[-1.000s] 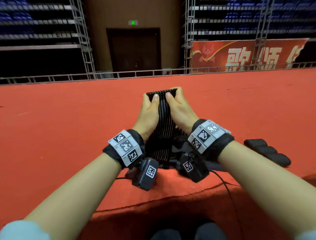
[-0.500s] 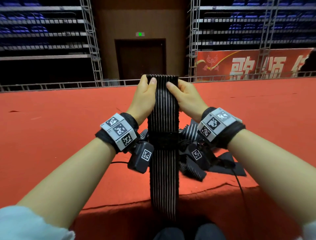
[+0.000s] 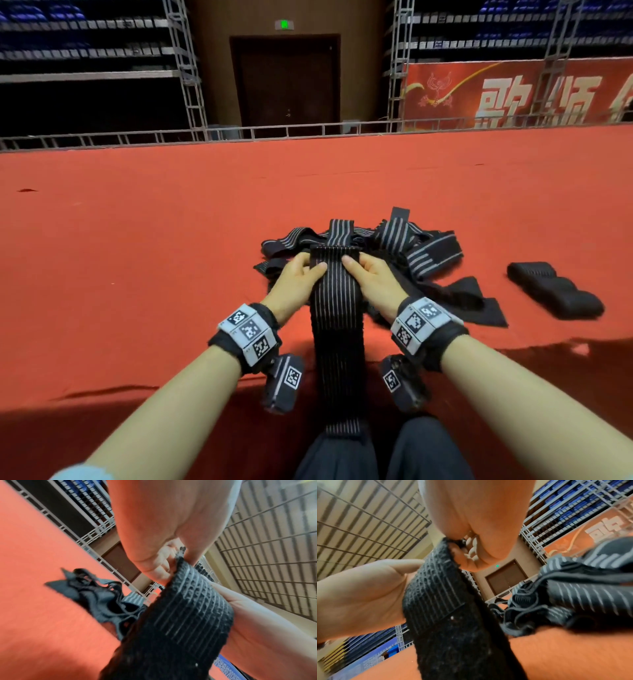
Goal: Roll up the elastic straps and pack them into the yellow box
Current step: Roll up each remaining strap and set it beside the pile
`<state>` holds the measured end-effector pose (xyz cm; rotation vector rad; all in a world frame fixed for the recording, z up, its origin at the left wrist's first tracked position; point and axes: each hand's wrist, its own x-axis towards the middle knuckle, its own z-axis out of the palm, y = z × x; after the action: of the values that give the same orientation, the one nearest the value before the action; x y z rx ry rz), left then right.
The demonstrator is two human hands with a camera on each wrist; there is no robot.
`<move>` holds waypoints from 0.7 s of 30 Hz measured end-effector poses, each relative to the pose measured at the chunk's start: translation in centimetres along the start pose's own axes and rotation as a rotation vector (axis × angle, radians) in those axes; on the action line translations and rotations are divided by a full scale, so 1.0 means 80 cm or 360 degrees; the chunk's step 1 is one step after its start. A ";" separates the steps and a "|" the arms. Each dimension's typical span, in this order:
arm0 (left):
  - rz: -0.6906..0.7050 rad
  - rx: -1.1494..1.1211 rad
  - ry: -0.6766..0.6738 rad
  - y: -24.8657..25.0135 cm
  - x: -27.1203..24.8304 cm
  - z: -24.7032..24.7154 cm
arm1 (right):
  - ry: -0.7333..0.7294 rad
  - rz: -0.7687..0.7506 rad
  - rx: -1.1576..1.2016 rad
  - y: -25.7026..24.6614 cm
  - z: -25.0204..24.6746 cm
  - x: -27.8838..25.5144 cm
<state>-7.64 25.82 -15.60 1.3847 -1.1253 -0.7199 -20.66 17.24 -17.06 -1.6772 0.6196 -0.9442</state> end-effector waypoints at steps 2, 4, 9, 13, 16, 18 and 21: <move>-0.0054 -0.0022 0.0085 -0.032 0.006 0.001 | 0.0040 0.0127 0.0032 0.024 0.004 0.004; -0.0090 -0.0040 0.0155 -0.054 0.013 0.003 | 0.0024 0.0287 0.0124 0.040 0.006 0.008; -0.0220 -0.0065 0.0274 -0.099 0.032 0.013 | 0.0023 0.0534 0.0333 0.073 0.014 0.012; -0.0313 -0.0195 0.0295 -0.121 0.038 0.014 | 0.0020 0.0749 0.0632 0.097 0.013 0.009; -0.0385 -0.0331 0.0283 -0.130 0.038 0.017 | 0.0030 0.0743 0.0707 0.111 0.014 0.014; -0.0438 -0.0427 0.0295 -0.136 0.037 0.020 | 0.0045 0.0764 0.0750 0.118 0.016 0.014; -0.0476 -0.0496 0.0315 -0.139 0.035 0.020 | 0.0047 0.0768 0.0786 0.119 0.020 0.009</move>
<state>-5.70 21.42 -26.11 1.3337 -0.6260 -0.9072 -18.38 14.66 -26.14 -1.0137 0.7022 -0.6963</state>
